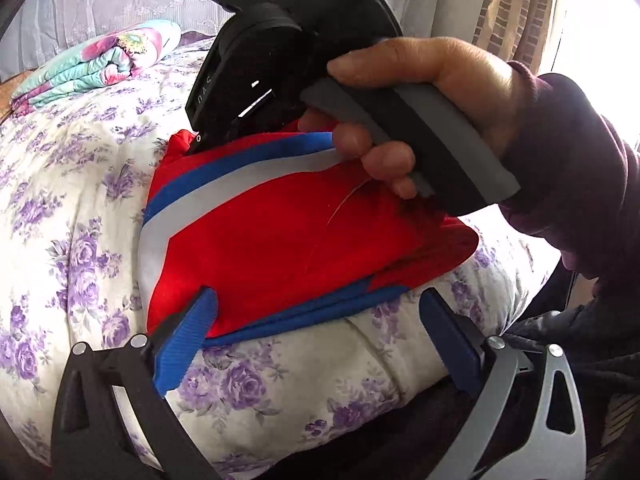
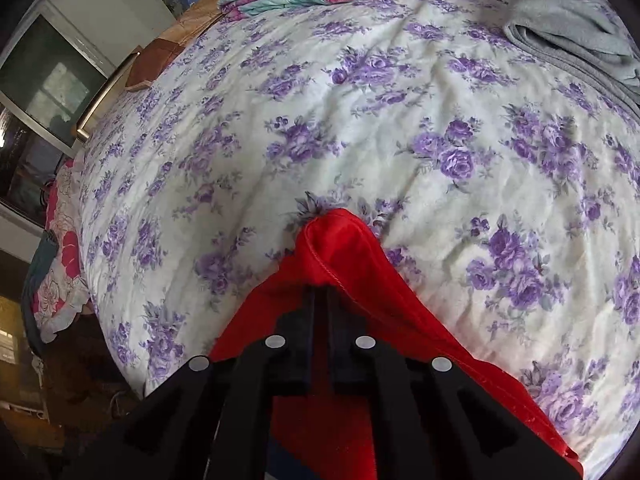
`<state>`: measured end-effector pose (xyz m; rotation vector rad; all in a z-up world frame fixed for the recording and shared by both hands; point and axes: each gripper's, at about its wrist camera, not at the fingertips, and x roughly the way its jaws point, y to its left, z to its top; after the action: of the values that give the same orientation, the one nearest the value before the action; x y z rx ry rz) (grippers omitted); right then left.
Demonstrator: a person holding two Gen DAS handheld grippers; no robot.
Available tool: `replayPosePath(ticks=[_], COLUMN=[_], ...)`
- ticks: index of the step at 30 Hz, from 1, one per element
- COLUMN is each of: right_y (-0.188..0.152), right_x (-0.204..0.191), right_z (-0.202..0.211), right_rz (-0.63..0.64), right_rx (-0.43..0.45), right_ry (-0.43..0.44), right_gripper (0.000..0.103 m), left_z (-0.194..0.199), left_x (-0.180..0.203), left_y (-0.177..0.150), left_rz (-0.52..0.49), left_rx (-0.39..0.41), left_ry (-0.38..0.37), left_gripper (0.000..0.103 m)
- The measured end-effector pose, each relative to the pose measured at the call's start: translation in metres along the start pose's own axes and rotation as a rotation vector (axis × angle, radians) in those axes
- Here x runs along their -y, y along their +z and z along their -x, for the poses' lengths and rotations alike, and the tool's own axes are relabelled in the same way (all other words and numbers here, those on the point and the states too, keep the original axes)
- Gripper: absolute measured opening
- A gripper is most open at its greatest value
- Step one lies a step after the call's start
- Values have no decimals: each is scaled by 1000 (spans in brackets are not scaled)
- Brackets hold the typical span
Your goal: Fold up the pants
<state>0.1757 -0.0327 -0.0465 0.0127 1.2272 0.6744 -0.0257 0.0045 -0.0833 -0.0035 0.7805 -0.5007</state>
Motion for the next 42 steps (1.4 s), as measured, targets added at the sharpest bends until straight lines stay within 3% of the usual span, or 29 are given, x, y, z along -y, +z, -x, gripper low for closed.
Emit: replayPosePath(ticks=[4, 7, 10, 13, 18, 19, 22, 23, 26, 29, 32, 37, 42], right_y=[-30, -66, -94, -112, -124, -128, -151, -161, -189, -206, -214, -210, -203], right_x=[-10, 10, 48, 75, 59, 59, 68, 74, 96, 111, 122, 124, 134], right_z=[80, 125, 125, 101, 112, 121, 151, 159, 155, 132, 113, 110, 106], right_rz=[80, 85, 18, -42, -27, -34, -117, -151, -255, -358, -426, -460, -525], right_rx=[111, 169, 150, 123, 193, 217, 327, 364, 353, 318, 309, 294, 218], right_ry=[58, -29, -112, -78, -89, -77, -77, -71, 67, 206, 261, 397, 450], right_gripper=[13, 20, 21, 20, 21, 28, 92, 100, 100, 100, 100, 100, 100], left_z=[21, 36, 23, -13, -15, -8, 26, 36, 52, 32, -1, -38, -54], left_x=[-1, 7, 20, 26, 29, 26, 10, 0, -46, -102, -135, -146, -137], left_y=[8, 14, 18, 18, 16, 19, 29, 35, 53, 63, 67, 71, 78], left_rz=[7, -34, -71, -57, -70, -53, -12, 7, 124, 267, 356, 412, 360], left_rx=[35, 79, 51, -55, -75, -66, 14, 36, 69, -17, -106, -208, -277], left_ry=[-47, -68, -109, -131, -110, -131, -147, -152, -191, -343, -419, -549, -567], left_gripper=[98, 98, 98, 98, 98, 98, 98, 98, 98, 98, 98, 98, 98])
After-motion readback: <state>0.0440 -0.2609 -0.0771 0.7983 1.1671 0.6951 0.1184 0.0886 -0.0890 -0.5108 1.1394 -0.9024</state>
